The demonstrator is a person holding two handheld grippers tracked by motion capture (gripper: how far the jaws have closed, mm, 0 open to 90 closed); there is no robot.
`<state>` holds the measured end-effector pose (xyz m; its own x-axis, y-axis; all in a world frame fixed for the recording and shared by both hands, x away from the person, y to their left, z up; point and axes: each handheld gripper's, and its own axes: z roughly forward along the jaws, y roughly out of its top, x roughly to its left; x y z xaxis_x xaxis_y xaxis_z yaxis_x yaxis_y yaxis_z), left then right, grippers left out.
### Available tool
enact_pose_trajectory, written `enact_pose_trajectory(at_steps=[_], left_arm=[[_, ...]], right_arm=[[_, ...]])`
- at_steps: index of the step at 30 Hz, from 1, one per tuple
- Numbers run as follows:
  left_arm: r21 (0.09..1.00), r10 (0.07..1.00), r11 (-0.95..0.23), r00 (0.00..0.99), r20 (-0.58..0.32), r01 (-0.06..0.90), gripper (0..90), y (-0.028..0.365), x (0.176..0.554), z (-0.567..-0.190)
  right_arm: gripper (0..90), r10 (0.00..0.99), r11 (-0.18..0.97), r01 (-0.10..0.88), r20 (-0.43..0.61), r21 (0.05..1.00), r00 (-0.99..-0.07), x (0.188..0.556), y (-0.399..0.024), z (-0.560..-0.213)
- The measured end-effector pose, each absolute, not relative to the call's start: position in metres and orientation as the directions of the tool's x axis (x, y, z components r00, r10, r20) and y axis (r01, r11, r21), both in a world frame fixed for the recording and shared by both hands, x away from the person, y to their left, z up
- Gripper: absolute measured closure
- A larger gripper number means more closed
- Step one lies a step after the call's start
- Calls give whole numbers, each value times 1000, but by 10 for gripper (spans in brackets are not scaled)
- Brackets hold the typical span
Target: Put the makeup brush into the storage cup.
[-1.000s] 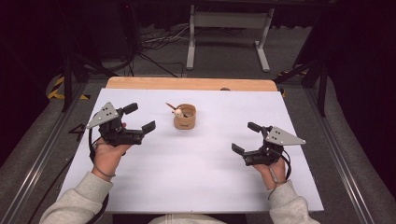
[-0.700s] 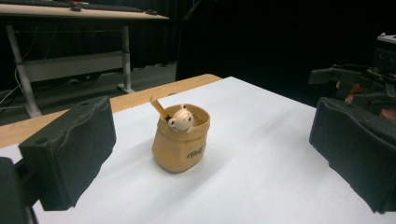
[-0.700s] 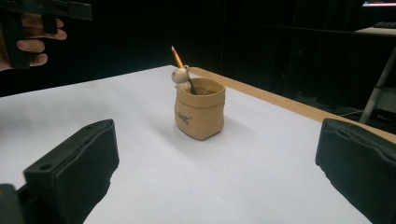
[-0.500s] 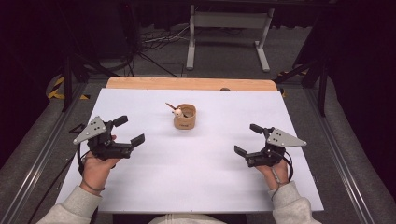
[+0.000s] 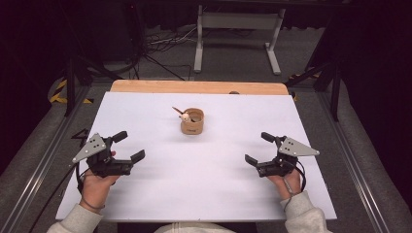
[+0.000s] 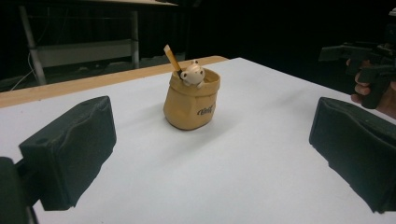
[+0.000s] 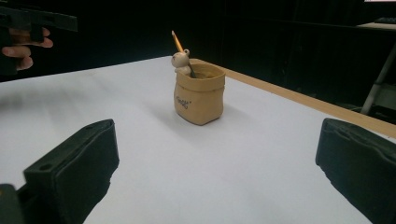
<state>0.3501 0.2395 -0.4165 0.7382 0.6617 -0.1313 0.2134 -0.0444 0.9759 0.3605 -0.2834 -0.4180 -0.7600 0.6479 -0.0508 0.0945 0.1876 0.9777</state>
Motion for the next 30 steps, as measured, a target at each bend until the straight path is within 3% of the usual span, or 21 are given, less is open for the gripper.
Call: enact_pose_trajectory(at_steps=[19, 30], left_arm=[[979, 657, -96, 750, -73, 179, 15, 245, 342, -447], [977, 680, -41, 722, -126, 209, 15, 254, 349, -459]], right_arm=[[0, 642, 195, 55, -85, 979, -762, 357, -288, -435], [0, 631, 228, 73, -90, 971, -770, 359, -281, -441]])
